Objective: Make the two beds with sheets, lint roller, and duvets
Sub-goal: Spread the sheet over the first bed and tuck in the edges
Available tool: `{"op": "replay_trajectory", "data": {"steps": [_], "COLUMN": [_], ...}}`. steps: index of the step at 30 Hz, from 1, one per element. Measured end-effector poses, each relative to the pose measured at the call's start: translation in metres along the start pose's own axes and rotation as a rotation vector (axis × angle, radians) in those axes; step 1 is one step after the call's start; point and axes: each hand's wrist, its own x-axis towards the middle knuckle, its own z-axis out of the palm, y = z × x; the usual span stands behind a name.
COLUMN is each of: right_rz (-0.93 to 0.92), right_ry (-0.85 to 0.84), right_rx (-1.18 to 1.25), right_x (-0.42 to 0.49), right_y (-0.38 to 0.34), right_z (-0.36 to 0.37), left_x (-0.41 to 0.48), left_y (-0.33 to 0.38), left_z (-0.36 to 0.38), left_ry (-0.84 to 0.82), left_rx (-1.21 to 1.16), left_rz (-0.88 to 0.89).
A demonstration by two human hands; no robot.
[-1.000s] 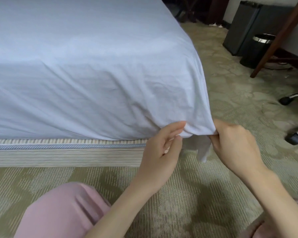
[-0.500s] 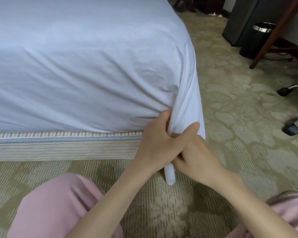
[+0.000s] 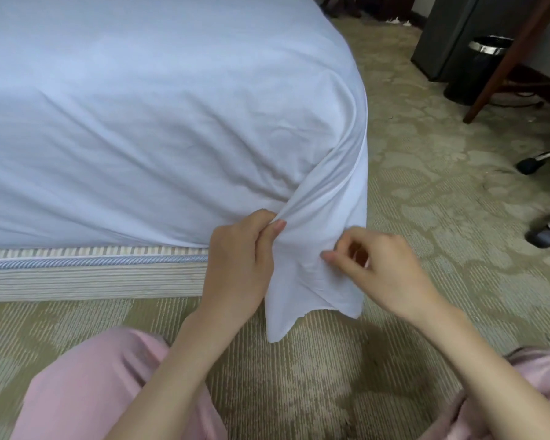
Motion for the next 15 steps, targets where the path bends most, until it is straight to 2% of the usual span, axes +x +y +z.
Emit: {"op": "replay_trajectory", "data": {"steps": [2,6,12,15], "right_rz": [0.05,0.145,0.083,0.074], "right_ry": [0.124,0.057,0.114,0.197], "right_rx": [0.086,0.03,0.123,0.224], "right_x": [0.005,0.009,0.023,0.024], "right_y": [0.003,0.001,0.002,-0.003], "right_z": [-0.002,0.012,0.028,0.03], "left_x": [0.0,-0.001,-0.001,-0.002], "left_y": [-0.003,-0.004,-0.007,-0.006], "left_z": [0.004,0.011,0.006,0.006], "left_ry": [0.037,0.056,0.036,0.019], "left_rx": [-0.01,-0.033,-0.037,-0.055], "left_rz": [-0.017,-0.018,-0.044,-0.045]}}
